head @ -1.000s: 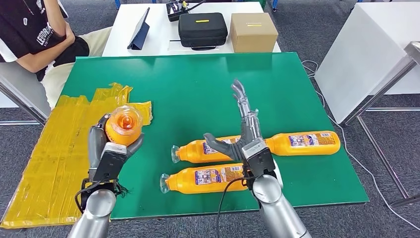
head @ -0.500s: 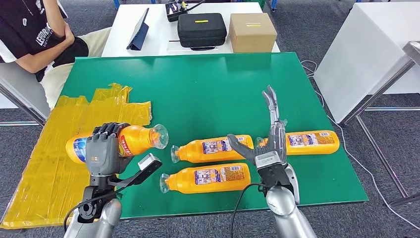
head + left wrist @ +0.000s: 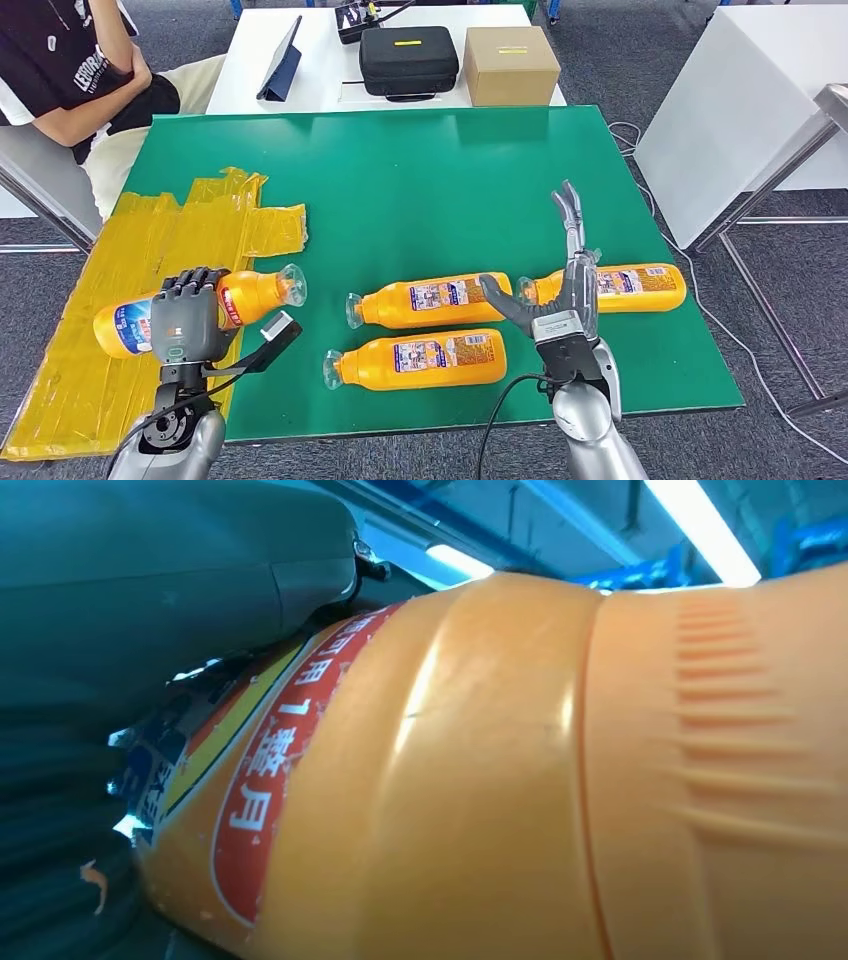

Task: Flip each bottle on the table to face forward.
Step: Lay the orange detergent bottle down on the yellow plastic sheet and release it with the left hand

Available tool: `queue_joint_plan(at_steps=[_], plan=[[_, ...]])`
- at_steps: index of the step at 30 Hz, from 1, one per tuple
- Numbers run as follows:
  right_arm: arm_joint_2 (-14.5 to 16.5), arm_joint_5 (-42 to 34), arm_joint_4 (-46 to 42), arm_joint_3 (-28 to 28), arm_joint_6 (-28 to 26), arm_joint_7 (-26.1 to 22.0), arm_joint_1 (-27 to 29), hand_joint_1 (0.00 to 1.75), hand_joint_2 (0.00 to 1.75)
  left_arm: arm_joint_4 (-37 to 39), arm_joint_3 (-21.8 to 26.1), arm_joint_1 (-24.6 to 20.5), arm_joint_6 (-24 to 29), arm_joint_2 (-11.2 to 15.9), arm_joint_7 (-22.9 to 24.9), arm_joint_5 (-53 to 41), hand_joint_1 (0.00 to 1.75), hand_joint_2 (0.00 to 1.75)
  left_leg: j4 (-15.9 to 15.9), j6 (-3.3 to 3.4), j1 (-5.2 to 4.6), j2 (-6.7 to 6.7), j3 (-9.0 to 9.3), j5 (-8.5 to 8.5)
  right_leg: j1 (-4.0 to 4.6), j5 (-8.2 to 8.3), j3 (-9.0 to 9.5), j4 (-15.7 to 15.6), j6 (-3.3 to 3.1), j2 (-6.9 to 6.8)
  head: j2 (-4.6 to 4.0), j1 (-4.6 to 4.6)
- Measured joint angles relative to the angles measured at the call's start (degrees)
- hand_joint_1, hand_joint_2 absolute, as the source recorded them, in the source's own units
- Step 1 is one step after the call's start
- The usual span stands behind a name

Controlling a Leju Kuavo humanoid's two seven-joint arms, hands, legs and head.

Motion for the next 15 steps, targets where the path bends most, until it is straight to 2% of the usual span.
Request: queue_joint_plan(at_steps=[4,6,15], plan=[[0.0,0.4,0.0,-0.4,0.0,0.3,0.0,0.0,1.75,5.6,-3.5,-2.9,-1.4,2.8,6.6,0.0,1.75,1.75,0.0,0.0,0.0,-0.02,0.02,0.0,0.0,0.0,0.02,0.0,0.0,-0.01,0.0,-0.02],[0.0,0.5,0.0,-0.5,0.0,0.4,0.1,0.0,1.75,8.9,-4.7,-3.9,-1.0,3.5,8.0,0.0,1.75,1.75,0.0,0.0,0.0,0.02,0.03,0.0,0.0,0.01,0.02,0.0,0.0,0.01,0.0,-0.02],[-0.1,0.6,-0.4,-0.9,0.3,0.8,1.1,0.0,1.75,20.7,-4.1,-7.1,-1.3,4.1,5.0,0.0,1.75,1.75,0.0,0.0,0.0,0.01,0.0,0.0,0.0,0.0,0.0,0.0,0.0,0.01,0.0,-0.01]])
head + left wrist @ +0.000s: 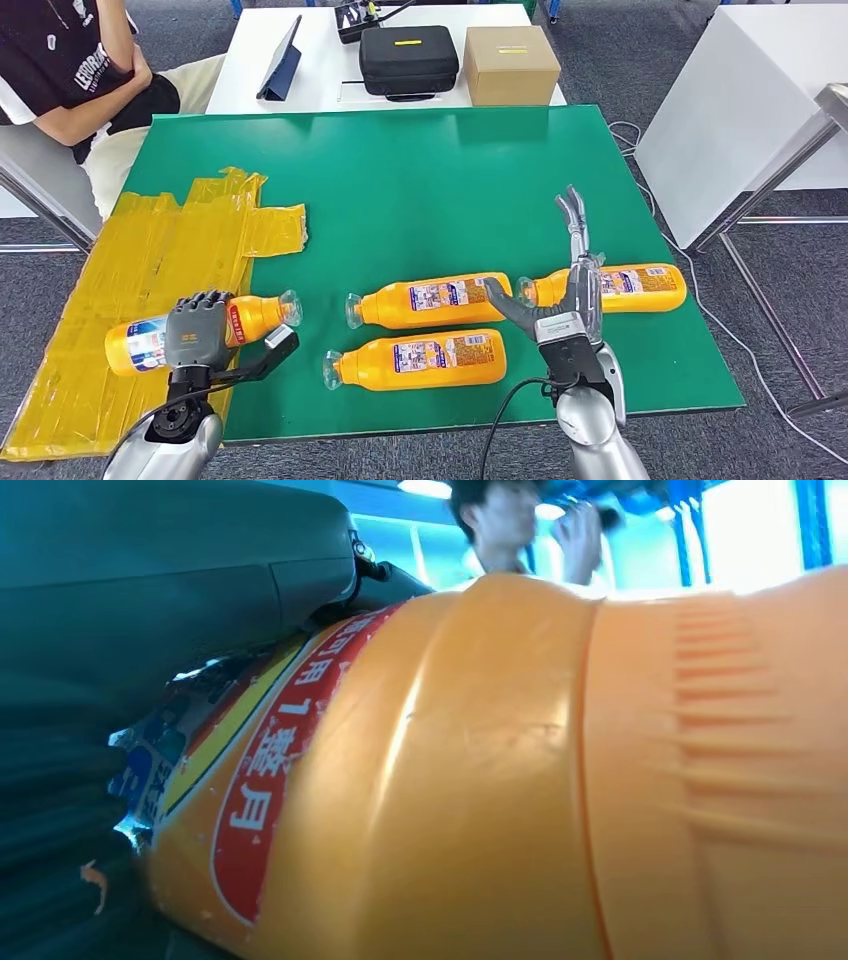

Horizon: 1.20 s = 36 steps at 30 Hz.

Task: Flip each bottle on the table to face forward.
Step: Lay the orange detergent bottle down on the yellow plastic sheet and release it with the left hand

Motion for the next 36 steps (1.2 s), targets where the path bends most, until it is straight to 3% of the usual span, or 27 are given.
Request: queue_joint_plan(at_steps=[2,6,9,21,36], plan=[[0.0,-0.1,0.0,0.0,0.1,0.2,0.0,0.0,1.75,2.3,0.6,-1.0,0.0,0.0,-0.7,0.0,1.69,1.75,0.0,0.0,0.0,-0.03,0.04,0.0,0.0,0.0,0.05,0.0,0.0,-0.01,-0.01,0.0],[0.0,-0.4,0.0,0.0,0.5,0.2,0.0,0.0,1.75,5.4,1.9,-2.1,0.1,-0.2,-2.3,0.0,0.2,1.75,0.0,-0.01,0.0,-0.03,0.26,0.0,0.0,-0.01,0.26,0.0,-0.01,-0.02,0.0,0.0],[0.0,-0.5,0.0,0.0,0.8,0.2,0.0,0.0,1.75,7.0,2.9,-2.7,0.1,-0.5,-3.0,0.0,0.0,1.75,0.0,-0.02,0.0,-0.03,0.49,-0.02,0.01,-0.03,0.49,0.0,-0.02,-0.03,0.0,-0.01],[0.1,0.2,0.0,0.0,1.9,0.8,0.1,0.0,1.75,8.8,6.8,-3.4,-1.1,-1.9,-5.1,0.0,0.0,1.75,-0.1,-0.03,0.0,-0.03,0.82,-0.02,0.02,-0.03,0.83,0.0,-0.03,-0.03,0.01,-0.02],[0.1,0.2,0.0,0.0,1.9,0.8,0.1,0.0,1.75,9.1,7.4,-3.6,-1.1,-2.3,-5.2,0.1,0.0,1.75,-0.1,-0.03,0.0,-0.04,0.91,-0.02,0.02,-0.03,0.91,0.0,-0.03,-0.03,-0.01,-0.02]])
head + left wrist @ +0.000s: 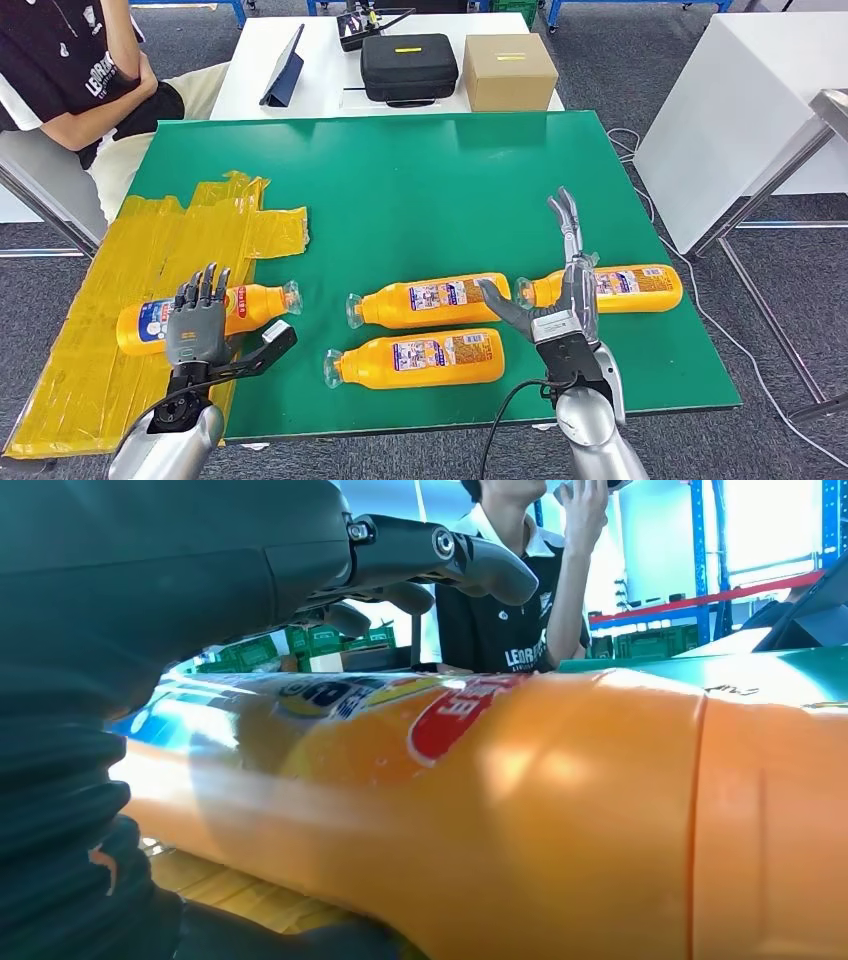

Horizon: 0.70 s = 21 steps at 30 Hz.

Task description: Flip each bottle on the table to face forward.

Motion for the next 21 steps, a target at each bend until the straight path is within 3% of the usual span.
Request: queue_joint_plan(at_steps=[9,15,18,21], plan=[[0.5,1.3,0.0,-0.2,1.5,0.6,-0.2,0.0,1.75,-2.0,2.9,0.5,-1.7,-1.4,-5.2,2.3,0.0,1.75,0.0,0.0,0.0,-0.01,-0.01,0.0,0.0,0.0,-0.01,0.0,0.0,0.0,0.01,0.01],[1.3,2.9,0.0,-0.5,1.8,1.5,-0.6,0.0,1.75,-14.4,3.3,5.5,-5.2,-3.7,-7.7,4.6,0.0,1.75,0.0,0.02,0.0,0.05,-0.29,0.02,-0.02,0.01,-0.31,0.0,0.01,0.02,0.01,0.03],[0.2,14.4,0.0,-1.4,-1.1,9.3,-0.6,0.0,1.75,-25.3,1.6,9.4,-3.7,-4.7,-11.2,11.5,0.0,1.75,0.0,0.03,-0.03,0.03,-0.41,0.02,-0.06,0.02,-0.44,0.0,0.02,0.02,0.01,-0.01],[-3.8,32.0,0.0,-4.3,-1.8,14.3,-0.4,0.0,1.75,-39.4,-3.2,14.2,-8.8,-4.9,-13.6,26.3,0.0,1.75,0.0,0.06,-0.09,-0.06,-0.56,-0.01,-0.12,0.01,-0.56,0.0,0.03,-0.02,0.01,0.01]])
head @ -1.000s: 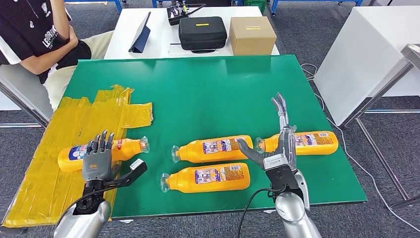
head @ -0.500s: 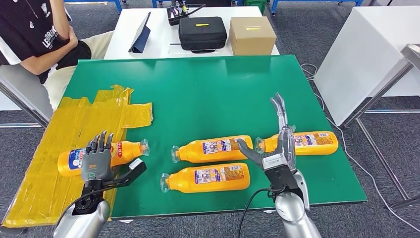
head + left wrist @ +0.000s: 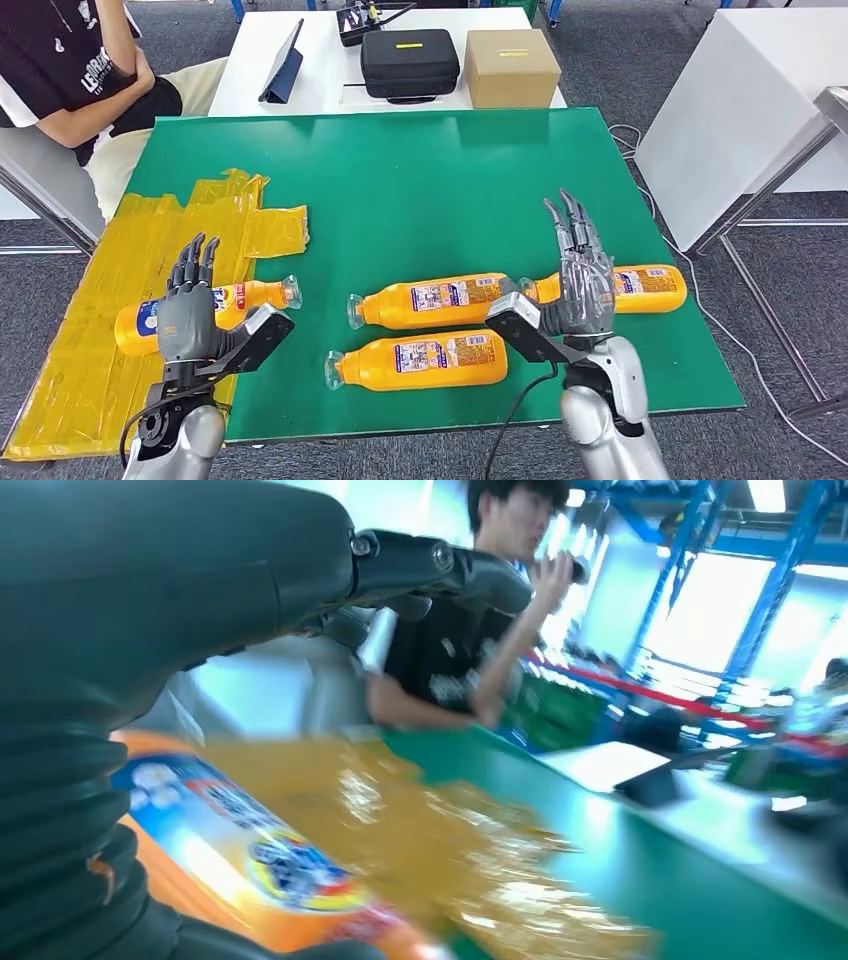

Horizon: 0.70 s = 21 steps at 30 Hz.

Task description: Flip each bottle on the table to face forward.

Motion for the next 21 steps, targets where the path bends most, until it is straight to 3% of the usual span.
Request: queue_joint_plan(at_steps=[3,6,15,21], plan=[[-3.0,3.4,0.1,-4.8,1.0,-1.7,0.4,0.0,1.75,-7.5,-4.3,2.1,-4.9,0.6,-5.3,16.4,0.0,1.75,0.0,0.02,-0.04,-0.14,-0.13,-0.02,-0.01,0.0,-0.06,0.0,0.01,-0.08,0.0,0.02],[-5.2,5.5,0.4,-8.6,2.0,-1.7,0.8,0.0,1.75,-10.6,-5.6,2.8,-7.5,0.9,-10.1,25.8,0.0,1.75,0.0,0.03,-0.06,-0.12,-0.1,-0.02,-0.02,0.01,-0.06,0.0,0.01,-0.07,0.0,-0.02],[-12.2,14.7,4.2,-12.2,5.8,0.5,-1.2,0.0,1.75,-12.1,-5.9,3.4,-10.2,1.1,-12.1,30.8,0.0,1.75,0.0,0.02,-0.01,-0.1,-0.07,0.0,0.02,0.01,-0.02,0.0,0.01,-0.07,0.0,-0.01],[-18.4,16.1,9.9,-12.8,13.6,-0.1,-3.4,0.0,1.75,-11.8,-5.9,4.1,-13.2,1.1,-14.1,34.8,0.0,1.75,0.0,0.03,-0.04,-0.19,-0.1,-0.01,-0.01,0.01,-0.04,0.0,0.01,-0.12,0.0,0.0]])
